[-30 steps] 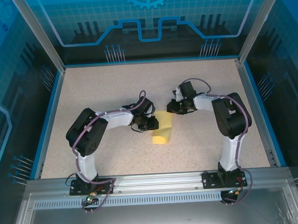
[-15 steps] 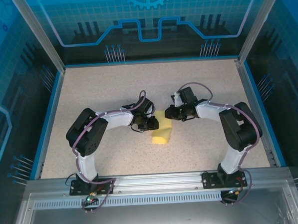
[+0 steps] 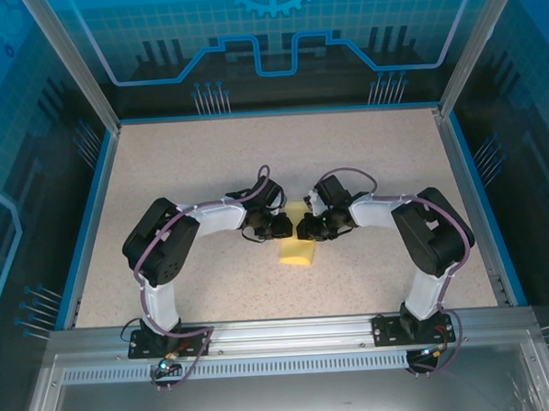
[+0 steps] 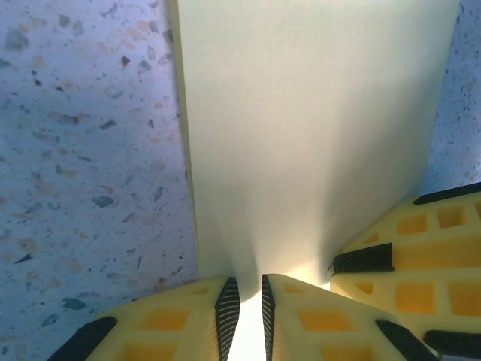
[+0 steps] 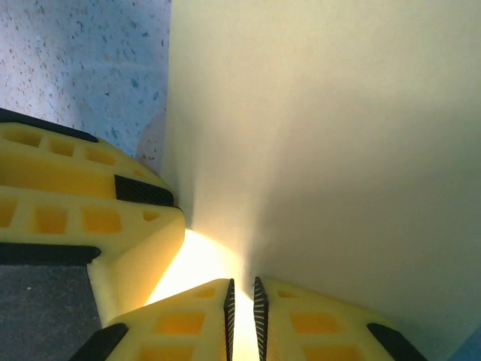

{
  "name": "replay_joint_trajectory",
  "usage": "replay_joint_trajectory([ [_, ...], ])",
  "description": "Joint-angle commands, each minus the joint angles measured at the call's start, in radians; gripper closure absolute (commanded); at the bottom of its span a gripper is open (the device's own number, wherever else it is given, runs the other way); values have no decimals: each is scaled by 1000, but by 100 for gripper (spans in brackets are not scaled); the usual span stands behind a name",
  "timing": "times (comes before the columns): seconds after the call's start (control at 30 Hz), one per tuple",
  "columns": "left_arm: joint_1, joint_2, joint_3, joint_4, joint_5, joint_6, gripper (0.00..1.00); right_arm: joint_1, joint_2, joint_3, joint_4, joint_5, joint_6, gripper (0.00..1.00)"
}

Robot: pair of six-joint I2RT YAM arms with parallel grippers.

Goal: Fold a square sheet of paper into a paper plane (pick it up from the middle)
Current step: Fold the square sheet of paper in half at the center of the table.

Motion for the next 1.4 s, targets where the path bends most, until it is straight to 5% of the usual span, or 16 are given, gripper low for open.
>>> replay_joint_trajectory([
  [0.0, 3, 91, -40, -150, -116, 26, 77, 1, 19, -6, -92, 6, -44, 82],
  [0.97, 3, 123, -16, -178, -117, 42, 77, 22, -250, -197, -40, -57, 15, 80],
  [1.37, 3, 129, -15, -169, -112, 48, 77, 76, -139, -170, 44, -51, 50, 81],
])
